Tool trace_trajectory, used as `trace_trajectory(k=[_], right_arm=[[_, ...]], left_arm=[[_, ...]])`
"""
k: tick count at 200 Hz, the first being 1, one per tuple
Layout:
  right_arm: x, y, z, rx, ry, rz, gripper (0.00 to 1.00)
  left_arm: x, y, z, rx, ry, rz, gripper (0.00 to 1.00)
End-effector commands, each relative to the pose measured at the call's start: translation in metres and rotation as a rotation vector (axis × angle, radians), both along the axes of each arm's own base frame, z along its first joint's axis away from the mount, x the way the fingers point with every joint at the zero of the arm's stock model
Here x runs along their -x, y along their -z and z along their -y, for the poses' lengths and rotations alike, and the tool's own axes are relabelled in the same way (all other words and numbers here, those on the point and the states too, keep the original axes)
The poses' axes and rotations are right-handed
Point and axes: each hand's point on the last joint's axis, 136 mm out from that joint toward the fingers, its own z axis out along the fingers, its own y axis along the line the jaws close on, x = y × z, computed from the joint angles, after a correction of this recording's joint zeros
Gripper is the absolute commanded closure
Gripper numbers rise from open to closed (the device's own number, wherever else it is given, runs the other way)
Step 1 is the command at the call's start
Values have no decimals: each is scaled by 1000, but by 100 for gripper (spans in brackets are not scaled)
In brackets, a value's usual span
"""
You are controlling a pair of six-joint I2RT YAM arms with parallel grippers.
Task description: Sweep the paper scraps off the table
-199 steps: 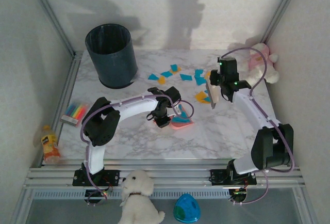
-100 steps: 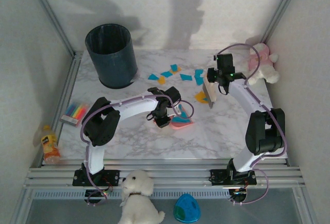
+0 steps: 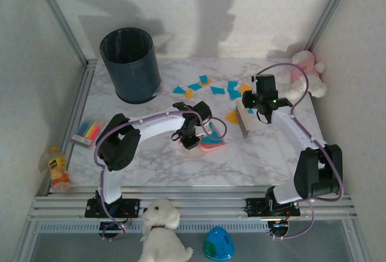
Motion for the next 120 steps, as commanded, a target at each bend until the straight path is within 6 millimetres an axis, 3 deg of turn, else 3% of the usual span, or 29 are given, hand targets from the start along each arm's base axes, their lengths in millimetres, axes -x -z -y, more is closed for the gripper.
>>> trace_trajectory(k=[1, 31, 81, 120], right_arm=[[29, 10, -10, -24, -33, -66, 100], [36, -9, -15, -46, -49, -13, 100], [28, -49, -5, -26, -11, 116, 100], [23, -53, 20, 60, 105, 160, 100]], left_arm=[[2, -1, -8, -17, -20, -12, 100], [2, -1, -8, -17, -21, -11, 100], [3, 0, -8, -19, -19, -17, 100], [9, 0, -11, -24, -5, -38, 100]])
